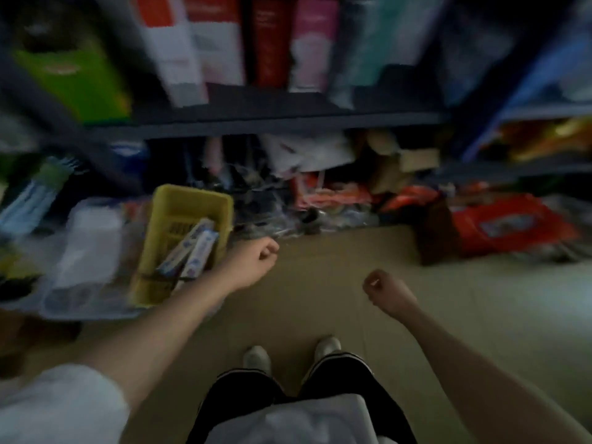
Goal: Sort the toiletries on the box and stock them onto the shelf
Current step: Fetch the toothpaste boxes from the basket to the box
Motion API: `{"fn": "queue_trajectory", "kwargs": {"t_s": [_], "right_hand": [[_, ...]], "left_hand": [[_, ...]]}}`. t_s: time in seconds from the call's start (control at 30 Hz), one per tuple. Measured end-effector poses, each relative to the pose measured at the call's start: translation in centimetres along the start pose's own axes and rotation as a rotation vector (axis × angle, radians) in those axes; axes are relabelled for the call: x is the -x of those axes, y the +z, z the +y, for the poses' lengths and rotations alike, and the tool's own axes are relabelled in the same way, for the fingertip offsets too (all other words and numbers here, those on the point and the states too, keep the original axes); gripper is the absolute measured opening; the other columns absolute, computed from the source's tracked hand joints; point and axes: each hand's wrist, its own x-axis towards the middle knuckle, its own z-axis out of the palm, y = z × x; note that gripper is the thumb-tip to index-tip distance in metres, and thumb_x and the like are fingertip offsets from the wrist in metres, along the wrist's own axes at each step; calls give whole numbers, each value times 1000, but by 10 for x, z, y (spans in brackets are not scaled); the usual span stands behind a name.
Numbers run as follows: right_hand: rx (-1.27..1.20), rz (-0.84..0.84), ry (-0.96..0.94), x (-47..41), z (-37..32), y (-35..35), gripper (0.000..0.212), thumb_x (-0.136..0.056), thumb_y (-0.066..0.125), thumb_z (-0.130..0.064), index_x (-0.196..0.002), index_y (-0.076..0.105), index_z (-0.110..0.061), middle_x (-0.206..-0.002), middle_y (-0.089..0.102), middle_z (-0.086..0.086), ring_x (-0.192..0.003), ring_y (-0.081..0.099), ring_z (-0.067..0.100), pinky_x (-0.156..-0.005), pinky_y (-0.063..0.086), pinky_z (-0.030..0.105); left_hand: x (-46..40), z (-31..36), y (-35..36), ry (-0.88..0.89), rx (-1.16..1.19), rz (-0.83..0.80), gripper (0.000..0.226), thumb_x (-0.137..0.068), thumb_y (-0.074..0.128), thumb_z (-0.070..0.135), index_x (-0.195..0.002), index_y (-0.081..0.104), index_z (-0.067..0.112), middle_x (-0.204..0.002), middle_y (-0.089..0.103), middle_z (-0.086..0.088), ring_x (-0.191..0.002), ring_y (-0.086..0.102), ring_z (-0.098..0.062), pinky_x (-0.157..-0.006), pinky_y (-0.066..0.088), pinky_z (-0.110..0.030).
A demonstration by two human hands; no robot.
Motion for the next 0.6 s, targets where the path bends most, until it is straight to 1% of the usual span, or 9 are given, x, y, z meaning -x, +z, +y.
{"fn": "queue_trajectory", "kwargs": {"t_s": [0.07,0.17,0.27,0.33,0.4,0.47,0.53,0.6], "right_hand": [[-118,83,138,26,60,-16,8,-90,55,-23,-90,56,-15,-87,66,9,-89,64,31,-67,42,25],[-264,205,317,64,144,-35,18,-90,55,-22,-100,61,-9,-97,69,15,-90,64,32,-71,44,28],[-373,276,441,98,216,-54,23,-90,54,-21,-106,62,-6,-100,68,16,-90,64,30,-72,46,30],[-441,329,502,115,258,-70,23,-91,54,-23,-106,62,-7,-102,68,14,-94,64,29,-78,49,33],[-526,394,528,123,291,-91,22,-91,54,-23,-105,62,-7,-98,67,12,-89,64,28,-78,50,34],[-609,464,518,124,314,-122,23,-92,55,-21,-106,62,-4,-94,66,12,-81,64,26,-74,49,33],[-664,512,478,120,336,-158,23,-92,55,-21,-107,61,-4,-96,66,12,-83,64,27,-79,50,39],[-713,567,447,111,358,-198,21,-93,55,-22,-106,61,-7,-98,66,11,-87,64,26,-82,50,40]], "left_hand": [[-24,60,22,153,-81,-44,24,-95,49,24,-118,56,20,-107,61,1,-84,53,-10,-64,38,-22],[-50,142,67,337,-156,-137,23,-94,50,23,-116,58,19,-101,60,2,-83,52,-9,-68,37,-21],[-71,208,119,445,-232,-236,24,-93,52,23,-115,58,20,-100,60,2,-84,53,-8,-71,38,-21],[-84,243,155,487,-273,-276,23,-92,54,22,-113,60,19,-104,64,-1,-83,53,-8,-72,39,-21],[-97,272,187,520,-374,-300,23,-92,54,23,-114,60,19,-107,65,-1,-84,54,-8,-72,39,-21],[-109,299,211,544,-542,-342,26,-93,51,25,-117,58,20,-111,64,1,-92,58,-12,-75,44,-23],[-126,327,229,571,-693,-391,26,-94,47,26,-117,57,21,-115,63,2,-98,60,-16,-78,48,-28],[-152,357,244,592,-780,-410,26,-94,45,27,-117,57,23,-114,62,3,-96,59,-15,-77,49,-29]]}}
